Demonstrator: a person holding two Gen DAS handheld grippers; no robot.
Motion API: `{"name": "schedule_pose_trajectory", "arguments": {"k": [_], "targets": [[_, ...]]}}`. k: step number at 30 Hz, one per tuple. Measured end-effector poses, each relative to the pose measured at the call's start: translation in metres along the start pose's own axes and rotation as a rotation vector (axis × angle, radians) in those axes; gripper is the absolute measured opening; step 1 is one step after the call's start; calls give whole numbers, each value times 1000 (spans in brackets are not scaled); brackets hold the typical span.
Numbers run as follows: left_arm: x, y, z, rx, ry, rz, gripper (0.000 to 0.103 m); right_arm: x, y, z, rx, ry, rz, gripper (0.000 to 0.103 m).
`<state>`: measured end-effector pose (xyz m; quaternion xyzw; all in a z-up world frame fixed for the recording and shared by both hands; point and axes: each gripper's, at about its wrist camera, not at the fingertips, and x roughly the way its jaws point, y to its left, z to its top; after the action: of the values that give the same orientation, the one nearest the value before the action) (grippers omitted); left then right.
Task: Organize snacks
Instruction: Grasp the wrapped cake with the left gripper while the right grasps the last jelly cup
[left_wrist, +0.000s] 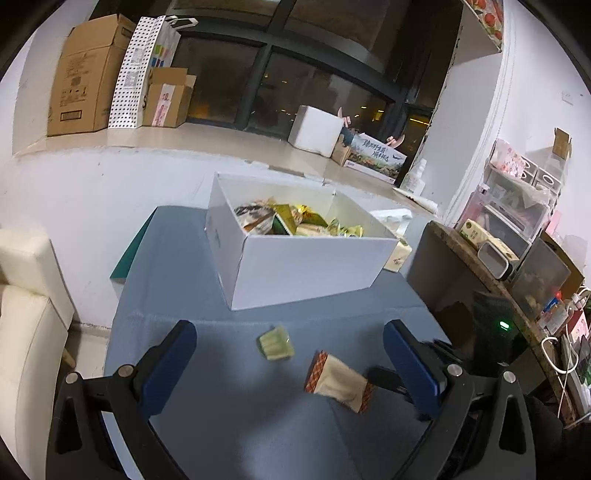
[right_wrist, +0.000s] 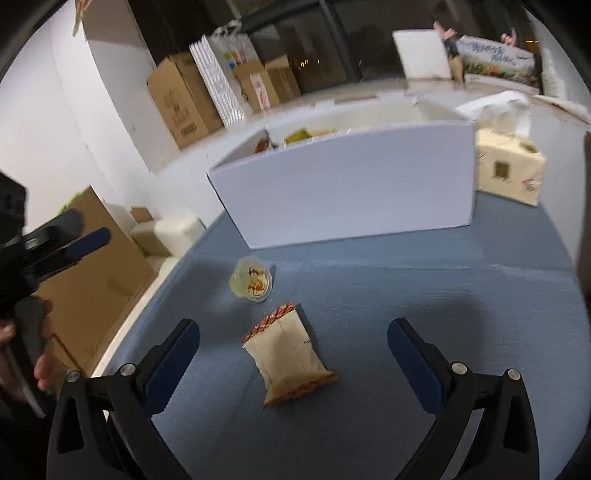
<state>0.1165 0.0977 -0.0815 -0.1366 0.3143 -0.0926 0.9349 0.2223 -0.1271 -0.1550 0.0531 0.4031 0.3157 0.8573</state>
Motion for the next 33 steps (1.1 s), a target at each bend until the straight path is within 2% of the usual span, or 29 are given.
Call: {"name": "schedule_pose_trajectory", "arguments": {"k": [2,6,9,12,13,14,15,17,20,24,29,31,33], "targets": [[-2,2,-6,2,7,1,103,15,4,4,-9,28,-1,103],[-5,9,-13,-7,20,28,103,54,25,19,-47,98,72,103],[-8,17,-18,-22,25,37,103,83,48,29,-144,123,19,103],[-8,24,-24,-33,36,57,103,104,61,33,-173,165,-14,103],[-7,27,-26,-41,42,60,103,110,63,33,-172,174,-12,97],[-6,29,-27,-46,46,62,103,115,64,34,-171,188,-25,69],[-5,32,-29,-52,52,61,103,119,64,34,-172,202,-43,46],[-1,34,-32,-58,66,63,103,122,63,34,-186,220,-75,44],[5,34,-34,-56,76,60,103,109,58,34,-188,195,-45,36],[21,22,-35,-17,108,42,103,76,38,40,-104,140,5,35],[52,-11,-39,81,167,4,103,20,11,37,2,67,19,35],[62,-25,-41,113,172,-1,103,-5,0,31,31,38,-1,35],[79,-42,-43,160,218,-36,103,-24,-11,24,55,17,-18,35]]}}
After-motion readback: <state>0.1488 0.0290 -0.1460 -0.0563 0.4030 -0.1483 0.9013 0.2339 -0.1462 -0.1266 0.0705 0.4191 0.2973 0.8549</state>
